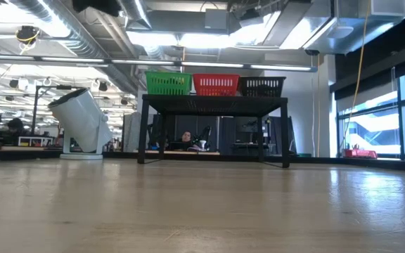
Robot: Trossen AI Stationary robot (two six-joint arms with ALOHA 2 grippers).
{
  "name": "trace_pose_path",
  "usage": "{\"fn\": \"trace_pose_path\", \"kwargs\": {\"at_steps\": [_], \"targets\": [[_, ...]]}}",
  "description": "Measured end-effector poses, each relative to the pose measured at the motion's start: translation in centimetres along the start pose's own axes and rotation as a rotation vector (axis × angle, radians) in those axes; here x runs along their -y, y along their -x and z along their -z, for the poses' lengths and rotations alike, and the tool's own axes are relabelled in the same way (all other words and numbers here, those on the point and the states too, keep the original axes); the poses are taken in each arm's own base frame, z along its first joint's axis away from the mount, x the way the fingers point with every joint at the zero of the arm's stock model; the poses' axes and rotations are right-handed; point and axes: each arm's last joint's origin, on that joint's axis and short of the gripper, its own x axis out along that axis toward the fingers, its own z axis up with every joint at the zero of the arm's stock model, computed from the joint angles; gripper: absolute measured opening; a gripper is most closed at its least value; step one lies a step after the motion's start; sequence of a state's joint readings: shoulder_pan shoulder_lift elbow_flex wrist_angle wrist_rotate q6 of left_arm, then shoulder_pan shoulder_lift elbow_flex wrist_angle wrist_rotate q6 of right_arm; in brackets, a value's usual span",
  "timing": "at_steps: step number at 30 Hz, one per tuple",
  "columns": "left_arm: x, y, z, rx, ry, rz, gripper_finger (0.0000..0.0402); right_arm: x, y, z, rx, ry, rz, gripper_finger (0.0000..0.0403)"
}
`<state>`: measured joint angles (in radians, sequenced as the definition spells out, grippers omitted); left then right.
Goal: Pick & Place Office Desk Supplies
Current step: Return to Home Position
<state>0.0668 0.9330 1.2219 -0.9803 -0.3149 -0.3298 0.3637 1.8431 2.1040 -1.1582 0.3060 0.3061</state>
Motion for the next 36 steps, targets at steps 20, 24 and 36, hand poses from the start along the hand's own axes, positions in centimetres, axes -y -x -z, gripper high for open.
{"fn": "trace_pose_path", "kwargs": {"at_steps": [20, 24, 36], "targets": [[-2.3, 0.6, 9.7, 0.327, 0.123, 0.285, 0.0088, 1.3, -1.1, 6.5, 0.130, -0.114, -0.033, 0.0123], [-2.1, -0.9, 11.3, 0.366, 0.136, 0.313, 0.0088, 2.3, -0.6, 9.0, 0.217, -0.153, -0.068, 0.0123], [-1.4, -5.9, 15.2, 0.401, 0.197, 0.346, 0.0088, 5.0, -0.8, 17.3, 0.458, -0.257, -0.163, 0.0123]]}}
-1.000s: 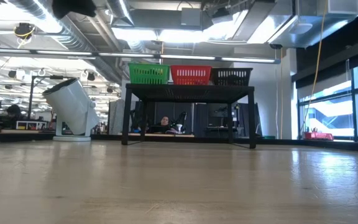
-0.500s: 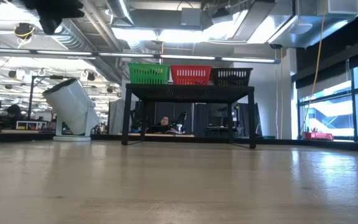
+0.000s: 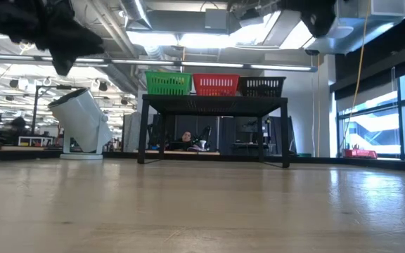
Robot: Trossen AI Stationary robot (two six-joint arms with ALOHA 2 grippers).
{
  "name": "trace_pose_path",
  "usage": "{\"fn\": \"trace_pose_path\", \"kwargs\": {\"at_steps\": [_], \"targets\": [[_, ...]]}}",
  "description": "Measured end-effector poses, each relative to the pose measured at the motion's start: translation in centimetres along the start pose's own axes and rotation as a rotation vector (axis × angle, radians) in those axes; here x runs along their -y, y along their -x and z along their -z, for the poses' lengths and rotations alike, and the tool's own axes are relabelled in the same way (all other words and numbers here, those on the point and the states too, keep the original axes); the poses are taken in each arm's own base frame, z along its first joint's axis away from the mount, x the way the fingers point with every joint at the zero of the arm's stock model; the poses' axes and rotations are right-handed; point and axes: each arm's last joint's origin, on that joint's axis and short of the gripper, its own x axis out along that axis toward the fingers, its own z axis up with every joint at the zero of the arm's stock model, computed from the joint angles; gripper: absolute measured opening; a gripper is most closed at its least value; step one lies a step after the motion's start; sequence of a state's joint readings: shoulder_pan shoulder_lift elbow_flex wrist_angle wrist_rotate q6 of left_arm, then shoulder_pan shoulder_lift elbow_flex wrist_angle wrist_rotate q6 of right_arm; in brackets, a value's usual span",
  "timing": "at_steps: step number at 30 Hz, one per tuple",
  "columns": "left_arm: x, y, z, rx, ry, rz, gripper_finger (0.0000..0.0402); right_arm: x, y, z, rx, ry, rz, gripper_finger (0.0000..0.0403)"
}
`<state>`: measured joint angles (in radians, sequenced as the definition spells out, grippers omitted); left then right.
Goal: Pick & Place Office Desk Supplies
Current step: Return to Home Position
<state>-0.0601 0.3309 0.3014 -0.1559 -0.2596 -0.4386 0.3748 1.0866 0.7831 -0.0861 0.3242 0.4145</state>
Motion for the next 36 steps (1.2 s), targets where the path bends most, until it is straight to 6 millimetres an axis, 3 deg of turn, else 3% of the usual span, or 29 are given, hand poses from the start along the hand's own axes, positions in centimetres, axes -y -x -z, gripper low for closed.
{"fn": "trace_pose_path", "kwargs": {"at_steps": [4, 12, 24, 36], "targets": [[-0.6, -0.7, 1.6, 0.021, 0.029, 0.010, 0.0088, 1.5, 0.5, 2.9, 0.070, -0.018, -0.029, 0.0123], [-1.5, -1.4, 4.2, 0.020, 0.050, 0.008, 0.0088, 4.4, 2.5, 6.8, 0.207, -0.095, -0.070, 0.0123], [-1.9, -1.5, 5.1, -0.012, 0.043, -0.006, 0.0088, 7.4, 4.2, 12.6, 0.371, -0.153, -0.146, 0.0123], [-2.0, -1.5, 5.1, -0.011, 0.043, -0.009, 0.0088, 7.3, 5.9, 11.1, 0.507, 0.012, -0.255, 0.0123]]}}
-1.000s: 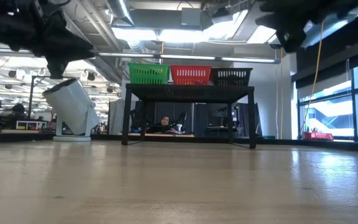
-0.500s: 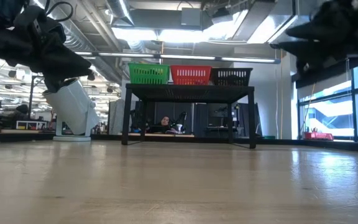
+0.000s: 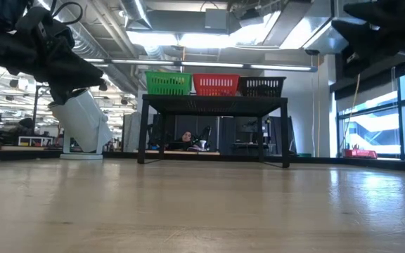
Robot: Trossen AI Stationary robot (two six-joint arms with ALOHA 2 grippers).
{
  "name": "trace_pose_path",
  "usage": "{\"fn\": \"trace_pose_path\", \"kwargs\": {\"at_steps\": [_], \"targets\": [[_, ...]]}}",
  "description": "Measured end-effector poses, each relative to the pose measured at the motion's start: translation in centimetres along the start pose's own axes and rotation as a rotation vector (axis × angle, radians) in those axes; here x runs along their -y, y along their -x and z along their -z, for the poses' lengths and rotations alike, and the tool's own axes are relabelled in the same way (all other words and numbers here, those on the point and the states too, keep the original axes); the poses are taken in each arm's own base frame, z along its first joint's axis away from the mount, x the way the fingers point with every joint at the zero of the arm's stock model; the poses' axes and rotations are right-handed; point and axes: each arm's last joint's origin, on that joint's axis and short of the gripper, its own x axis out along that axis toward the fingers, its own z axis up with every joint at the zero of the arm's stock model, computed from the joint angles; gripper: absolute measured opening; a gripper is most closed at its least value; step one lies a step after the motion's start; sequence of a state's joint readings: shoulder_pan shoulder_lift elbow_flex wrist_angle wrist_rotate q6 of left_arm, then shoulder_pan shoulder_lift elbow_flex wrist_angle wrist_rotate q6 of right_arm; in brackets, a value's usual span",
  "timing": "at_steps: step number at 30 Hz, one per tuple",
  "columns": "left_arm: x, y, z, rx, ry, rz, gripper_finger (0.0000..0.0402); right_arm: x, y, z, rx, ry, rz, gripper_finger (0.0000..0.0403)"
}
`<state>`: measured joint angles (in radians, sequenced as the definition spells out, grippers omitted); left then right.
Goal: Pick & Place Office Desk Supplies
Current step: Return to Home Position
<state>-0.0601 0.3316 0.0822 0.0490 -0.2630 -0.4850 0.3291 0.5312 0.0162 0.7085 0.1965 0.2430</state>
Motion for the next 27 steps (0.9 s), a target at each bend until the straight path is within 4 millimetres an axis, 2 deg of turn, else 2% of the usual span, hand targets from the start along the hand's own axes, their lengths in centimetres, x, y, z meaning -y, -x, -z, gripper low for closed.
{"fn": "trace_pose_path", "kwargs": {"at_steps": [7, 17, 27], "targets": [[0.0, 0.0, 0.0, 0.000, 0.000, 0.000, 0.0088, 0.5, 0.7, -0.3, -0.005, 0.025, 0.017, 0.0123], [0.0, 0.0, 0.0, 0.000, 0.000, 0.000, 0.0088, 1.5, 1.6, -0.3, -0.030, -0.032, 0.099, 0.0123], [0.0, 0.0, 0.0, 0.001, 0.000, -0.001, 0.0088, 2.6, 2.0, 0.7, -0.104, -0.021, 0.313, 0.0123]]}}
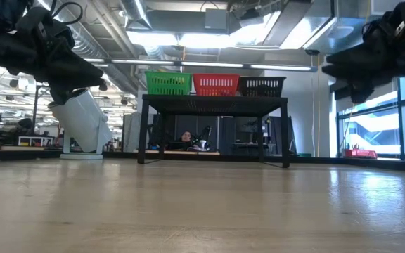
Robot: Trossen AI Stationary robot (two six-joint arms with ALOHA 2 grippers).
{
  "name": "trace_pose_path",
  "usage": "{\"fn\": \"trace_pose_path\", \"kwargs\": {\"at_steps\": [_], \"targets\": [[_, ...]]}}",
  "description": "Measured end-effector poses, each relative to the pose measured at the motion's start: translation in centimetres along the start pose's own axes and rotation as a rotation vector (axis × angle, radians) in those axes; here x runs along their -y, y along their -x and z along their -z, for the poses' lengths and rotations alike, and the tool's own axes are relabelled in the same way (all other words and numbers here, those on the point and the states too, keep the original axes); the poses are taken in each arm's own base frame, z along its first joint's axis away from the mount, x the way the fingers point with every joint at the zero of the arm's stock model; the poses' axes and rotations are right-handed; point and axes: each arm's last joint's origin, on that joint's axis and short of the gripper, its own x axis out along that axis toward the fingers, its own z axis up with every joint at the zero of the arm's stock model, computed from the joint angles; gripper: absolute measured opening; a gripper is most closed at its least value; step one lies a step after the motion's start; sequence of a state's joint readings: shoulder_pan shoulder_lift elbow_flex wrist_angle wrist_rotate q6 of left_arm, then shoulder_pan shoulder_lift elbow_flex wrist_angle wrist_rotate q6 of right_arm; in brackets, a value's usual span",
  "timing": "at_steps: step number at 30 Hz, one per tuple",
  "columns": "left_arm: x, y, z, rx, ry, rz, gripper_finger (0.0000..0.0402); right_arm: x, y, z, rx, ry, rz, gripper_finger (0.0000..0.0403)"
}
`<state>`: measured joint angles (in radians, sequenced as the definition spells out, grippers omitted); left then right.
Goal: Pick & Place Office Desk Supplies
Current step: Return to Home Position
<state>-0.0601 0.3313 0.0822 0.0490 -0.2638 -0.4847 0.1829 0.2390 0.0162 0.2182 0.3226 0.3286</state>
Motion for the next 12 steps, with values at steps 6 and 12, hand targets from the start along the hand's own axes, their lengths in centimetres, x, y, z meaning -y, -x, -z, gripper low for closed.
{"fn": "trace_pose_path", "kwargs": {"at_steps": [6, 12], "targets": [[0.00, 0.00, 0.00, 0.000, 0.000, 0.000, 0.0088, 0.06, 0.00, 0.08, -0.006, 0.025, 0.012, 0.0123], [0.00, 0.00, 0.00, 0.000, 0.000, 0.000, 0.0088, 0.06, 0.00, 0.09, -0.006, 0.029, 0.012, 0.0123]]}}
